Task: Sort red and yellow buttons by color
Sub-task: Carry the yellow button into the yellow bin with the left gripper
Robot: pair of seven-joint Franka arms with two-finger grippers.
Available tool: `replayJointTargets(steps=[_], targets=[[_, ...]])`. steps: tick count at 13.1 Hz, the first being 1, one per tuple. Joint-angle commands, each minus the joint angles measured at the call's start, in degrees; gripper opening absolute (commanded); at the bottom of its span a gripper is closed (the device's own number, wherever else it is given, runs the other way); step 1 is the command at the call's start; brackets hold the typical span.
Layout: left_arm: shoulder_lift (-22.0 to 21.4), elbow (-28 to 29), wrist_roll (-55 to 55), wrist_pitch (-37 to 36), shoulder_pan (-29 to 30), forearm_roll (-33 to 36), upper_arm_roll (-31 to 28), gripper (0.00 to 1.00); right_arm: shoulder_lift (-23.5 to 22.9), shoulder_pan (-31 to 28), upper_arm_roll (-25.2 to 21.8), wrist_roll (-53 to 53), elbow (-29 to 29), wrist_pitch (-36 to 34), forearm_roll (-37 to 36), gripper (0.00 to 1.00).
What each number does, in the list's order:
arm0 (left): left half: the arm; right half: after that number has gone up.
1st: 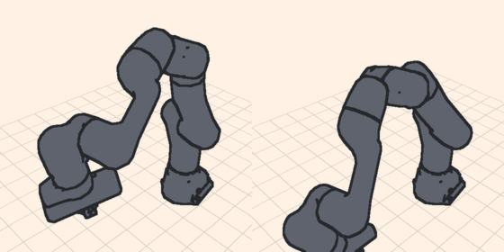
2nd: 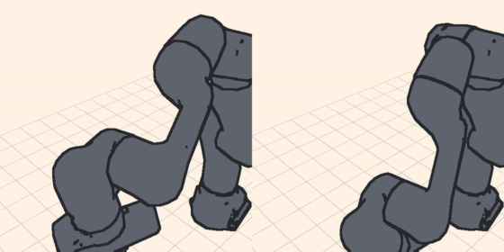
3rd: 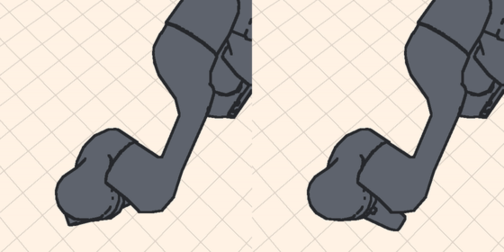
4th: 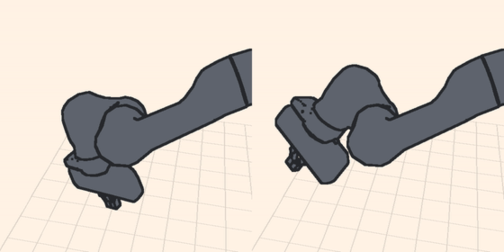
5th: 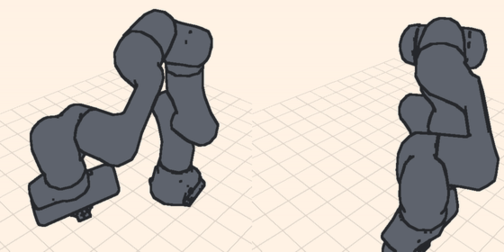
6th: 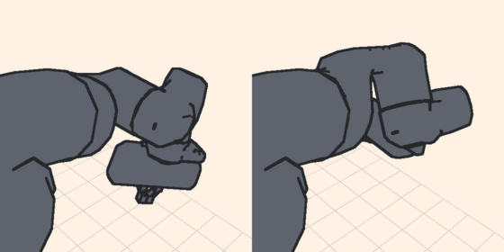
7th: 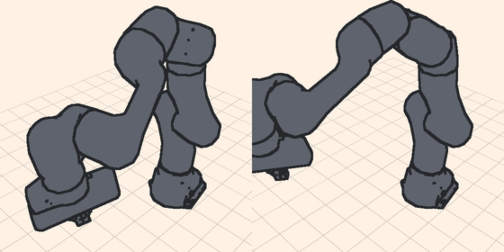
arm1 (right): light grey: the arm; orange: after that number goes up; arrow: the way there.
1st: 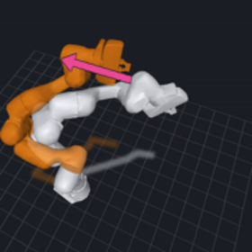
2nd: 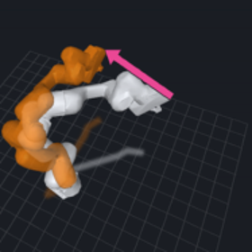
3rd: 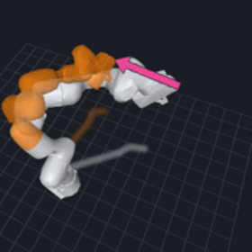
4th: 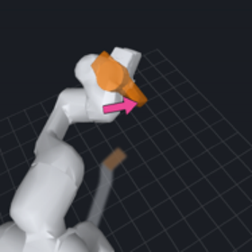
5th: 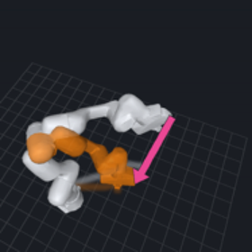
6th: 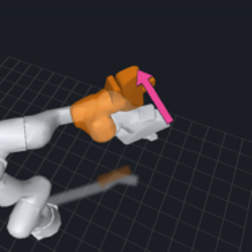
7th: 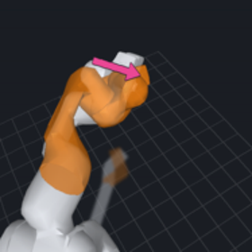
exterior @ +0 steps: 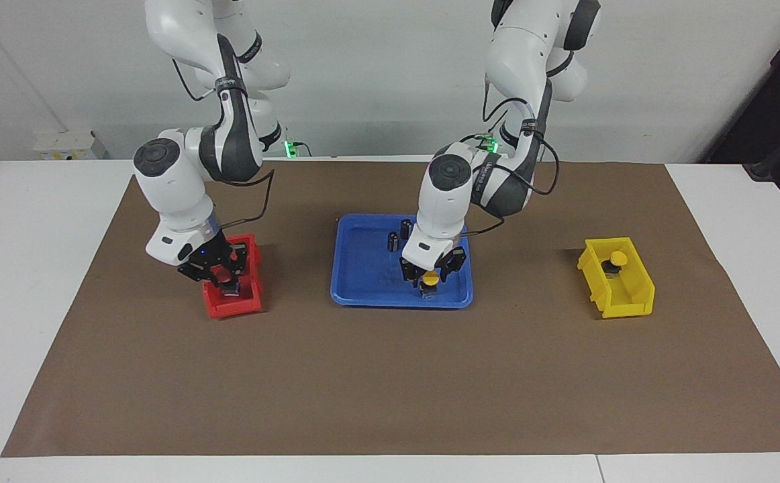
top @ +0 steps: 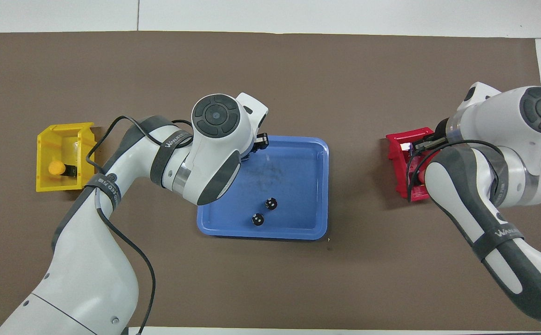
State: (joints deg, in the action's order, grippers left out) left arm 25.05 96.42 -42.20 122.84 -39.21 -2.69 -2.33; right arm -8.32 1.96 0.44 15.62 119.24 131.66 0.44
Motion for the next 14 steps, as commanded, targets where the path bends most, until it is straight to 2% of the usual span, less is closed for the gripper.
replayJointTargets(steps=[1, 3, 4, 6, 7, 9, 10, 14], targets=[[-0.1, -0.8, -0.5, -1.5, -0.4, -1.7, -1.0, 0.01, 0.8, 0.1, 0.6, 1.1, 2.4, 3.5, 1.1, 0.28], [-2.4, -2.0, -0.3, -3.5, 0.6, -1.5, -1.9, 0.01, -0.3, -0.5, 0.6, 1.5, 3.1, 4.6, 1.1, 0.29], [-6.3, -2.0, 0.6, -6.9, 3.4, -1.3, -1.9, 0.01, -0.4, -0.5, 0.6, 1.5, 3.2, 4.6, 1.1, 0.30], [-12.3, -2.9, 8.0, -16.1, 9.5, -1.3, -2.0, 0.01, -0.3, -0.4, 0.6, 1.5, 3.3, 4.6, 1.1, 0.40], [-13.9, -2.9, 13.5, -19.4, 14.0, -1.2, -2.1, 0.01, -0.4, -0.4, 0.6, 1.9, 3.3, 4.6, 1.1, 0.46], [-14.4, -2.4, 23.4, -20.7, 21.5, -1.0, -2.2, 0.01, -0.5, -0.5, 0.6, 3.1, 2.5, 3.8, 1.1, 0.58], [-14.4, -2.2, 28.5, -21.0, 25.5, -0.6, -2.2, 0.01, -0.6, -0.7, 0.5, 3.1, 1.1, 2.6, 1.0, 0.69], [-14.7, -0.2, 37.5, -19.1, 33.7, -0.3, -2.2, 0.01, 0.0, -0.1, 0.6, 2.2, -7.5, -8.1, 1.0, 1.00]])
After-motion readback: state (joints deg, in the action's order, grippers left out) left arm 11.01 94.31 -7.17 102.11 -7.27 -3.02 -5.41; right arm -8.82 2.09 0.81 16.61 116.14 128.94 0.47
